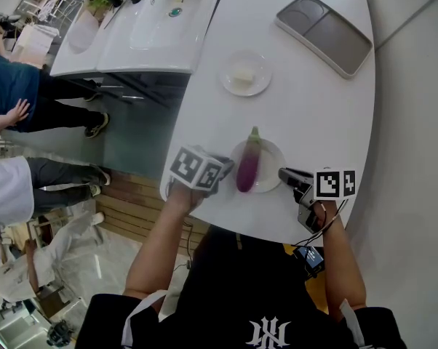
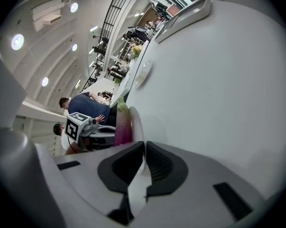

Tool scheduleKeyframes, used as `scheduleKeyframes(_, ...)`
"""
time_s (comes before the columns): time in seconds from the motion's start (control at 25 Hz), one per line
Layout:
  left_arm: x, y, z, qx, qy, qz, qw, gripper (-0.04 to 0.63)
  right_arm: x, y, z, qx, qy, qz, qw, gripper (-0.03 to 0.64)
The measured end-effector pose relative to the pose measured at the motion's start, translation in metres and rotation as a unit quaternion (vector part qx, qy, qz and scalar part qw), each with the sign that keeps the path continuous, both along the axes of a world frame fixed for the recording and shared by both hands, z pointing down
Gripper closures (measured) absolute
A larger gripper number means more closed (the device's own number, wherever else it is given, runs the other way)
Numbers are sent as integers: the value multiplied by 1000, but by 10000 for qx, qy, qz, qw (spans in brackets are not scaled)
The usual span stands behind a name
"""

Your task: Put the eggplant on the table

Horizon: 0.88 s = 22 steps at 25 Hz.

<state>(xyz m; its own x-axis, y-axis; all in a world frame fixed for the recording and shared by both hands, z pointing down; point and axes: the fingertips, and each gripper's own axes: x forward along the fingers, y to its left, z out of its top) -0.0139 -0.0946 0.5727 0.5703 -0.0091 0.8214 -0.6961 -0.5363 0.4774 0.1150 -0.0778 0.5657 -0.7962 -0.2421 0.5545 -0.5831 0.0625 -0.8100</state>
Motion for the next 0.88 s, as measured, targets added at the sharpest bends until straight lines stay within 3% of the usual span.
scheduleKeyframes(0.56, 1, 1, 1, 281, -185, 9, 9994, 558, 2, -3, 3, 481, 566, -21, 9972, 598)
scheduleKeyframes(0.88, -1, 2, 2, 536, -419, 116, 9976, 558, 0, -3, 9, 929, 1150, -296, 9886, 583)
